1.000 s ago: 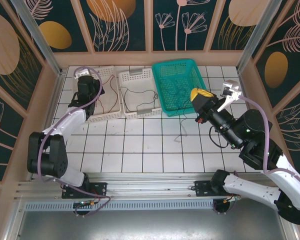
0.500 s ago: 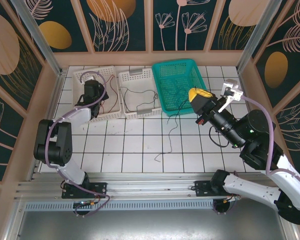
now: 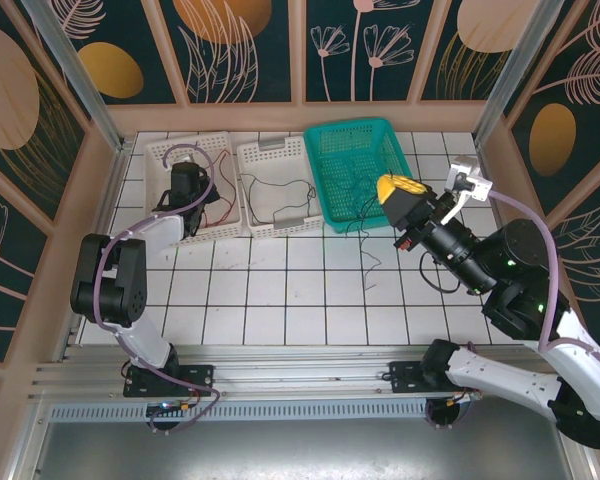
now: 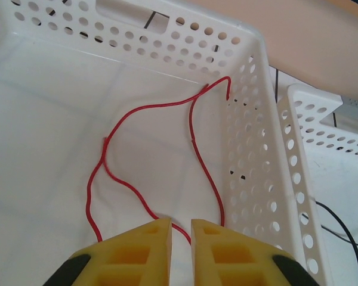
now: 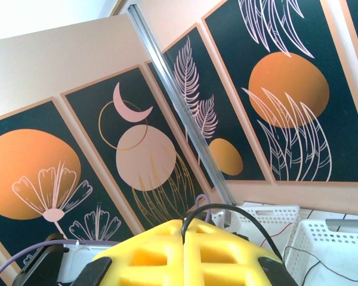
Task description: Untangle the cables
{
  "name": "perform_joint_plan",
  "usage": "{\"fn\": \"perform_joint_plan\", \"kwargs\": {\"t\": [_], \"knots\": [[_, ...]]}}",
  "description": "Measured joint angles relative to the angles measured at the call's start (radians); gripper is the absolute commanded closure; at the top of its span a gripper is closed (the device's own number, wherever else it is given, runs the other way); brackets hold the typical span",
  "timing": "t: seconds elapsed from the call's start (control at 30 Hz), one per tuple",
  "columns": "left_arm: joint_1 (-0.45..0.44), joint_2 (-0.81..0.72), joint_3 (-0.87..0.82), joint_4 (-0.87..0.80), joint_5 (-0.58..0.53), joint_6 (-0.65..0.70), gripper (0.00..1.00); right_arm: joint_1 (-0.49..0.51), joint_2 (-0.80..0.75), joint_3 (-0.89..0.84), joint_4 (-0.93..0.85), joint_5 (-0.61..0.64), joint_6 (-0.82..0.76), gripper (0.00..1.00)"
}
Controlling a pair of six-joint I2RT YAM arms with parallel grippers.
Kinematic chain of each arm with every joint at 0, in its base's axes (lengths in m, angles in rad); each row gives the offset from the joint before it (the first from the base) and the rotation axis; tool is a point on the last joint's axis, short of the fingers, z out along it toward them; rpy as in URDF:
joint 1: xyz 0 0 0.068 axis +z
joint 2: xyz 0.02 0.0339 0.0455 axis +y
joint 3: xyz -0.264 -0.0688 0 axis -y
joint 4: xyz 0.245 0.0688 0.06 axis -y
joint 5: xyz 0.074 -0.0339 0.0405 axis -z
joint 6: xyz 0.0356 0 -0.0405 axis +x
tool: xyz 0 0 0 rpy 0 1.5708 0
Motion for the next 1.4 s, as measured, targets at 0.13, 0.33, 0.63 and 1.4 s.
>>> {"fn": "perform_joint_plan", "kwargs": {"t": [0.13, 0.33, 0.63, 1.4], "knots": [[0.0, -0.011, 0.008, -0.021, 0.013, -0.003, 0.76, 0.0, 0.005, 0.01, 0.003, -0.005, 0.004, 1.0], [0.0, -0.091, 0.065, -0.081, 0.035, -0.008, 0.67, 0.0, 0.044, 0.053, 0.003, -0.006, -0.001, 1.0], [0.0, -0.334, 0.094, -0.137, 0.072, -0.041, 0.33, 0.0, 0.189, 0.192, -0.001, -0.04, -0.046, 1.0], [0.0, -1.141, -0.3, -0.361, -0.161, -0.056, 0.01, -0.388, 0.972, 1.044, -0.166, -0.482, -0.064, 1.0]]}}
